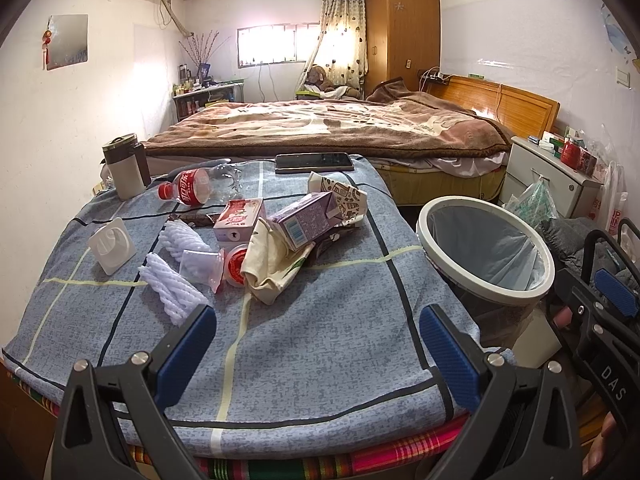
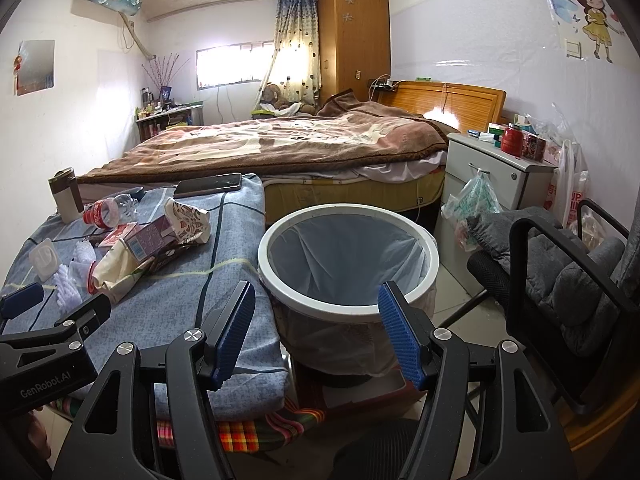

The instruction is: Collect trash

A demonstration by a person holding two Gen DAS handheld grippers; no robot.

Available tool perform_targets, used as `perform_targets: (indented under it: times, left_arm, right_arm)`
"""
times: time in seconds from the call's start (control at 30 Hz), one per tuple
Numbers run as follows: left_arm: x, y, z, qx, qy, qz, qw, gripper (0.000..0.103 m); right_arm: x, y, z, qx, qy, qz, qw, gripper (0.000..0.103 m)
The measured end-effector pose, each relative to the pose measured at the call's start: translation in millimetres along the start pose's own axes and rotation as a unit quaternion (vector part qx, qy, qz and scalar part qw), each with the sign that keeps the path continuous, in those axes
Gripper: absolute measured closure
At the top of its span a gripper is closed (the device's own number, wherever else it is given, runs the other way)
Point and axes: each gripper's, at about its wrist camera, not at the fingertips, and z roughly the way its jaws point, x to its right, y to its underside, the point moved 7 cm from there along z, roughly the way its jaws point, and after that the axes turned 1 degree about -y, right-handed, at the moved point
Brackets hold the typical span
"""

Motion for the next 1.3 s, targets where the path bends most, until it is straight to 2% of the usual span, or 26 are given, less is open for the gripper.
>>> perform_targets:
  times: [0.17, 0.3, 0.4, 0.57, 0.63, 0.73, 0.83, 0.93, 1.07, 1.13, 1.3]
  left_arm:
    - [-6, 0, 1, -0.002, 0.002, 0.001, 1.0, 0.0]
    - [-22, 2, 3, -0.002, 0.004, -0.004, 1.0, 0.0]
    - [-47, 7, 9, -0.017, 0.005, -0.021, 0.9996, 0.0]
    - [-101, 11, 19, -0.028, -0.021, -0.068, 0.9971, 0.0]
    - [-118, 11, 22, -0.03, -0.04, -0.069, 0.9964, 0.001]
    - [-140, 13, 30, -0.041, -0.033, -0.085, 0.995, 0.001]
    - [-153, 15, 40, -0.046, -0.047, -0.084, 0.9943, 0.001]
    - [-161, 17, 52, -0.061, -0.029, -0.105, 0.9922, 0.006]
    - [-166, 16, 65, -0.072, -0.028, -0.107, 0.9913, 0.011]
    - [-166, 18, 75, -0.087, -0.011, -0.117, 0.9892, 0.019]
    - [-164, 17, 84, -0.097, 0.009, -0.134, 0.9863, 0.019]
  right_arm:
    - [-3, -2, 2, -0.003, -0.008, -0.002, 1.0, 0.037]
    - [-20, -4, 8, -0.002, -0.05, -0.009, 0.999, 0.037]
    - [-36, -4, 17, -0.005, -0.084, -0.019, 0.996, 0.037]
    - [-67, -5, 37, -0.026, -0.136, -0.031, 0.99, 0.037]
    - [-76, -4, 44, -0.033, -0.147, -0.032, 0.988, 0.037]
    - [-93, -2, 55, -0.048, -0.165, -0.035, 0.985, 0.037]
    - [-121, 2, 63, -0.062, -0.196, -0.044, 0.978, 0.037]
    - [-141, 8, 72, -0.088, -0.213, -0.054, 0.972, 0.037]
    - [-156, 7, 78, -0.102, -0.236, -0.043, 0.966, 0.037]
    - [-160, 6, 83, -0.11, -0.241, -0.036, 0.964, 0.037]
    - [-175, 9, 99, -0.137, -0.249, -0.028, 0.958, 0.044]
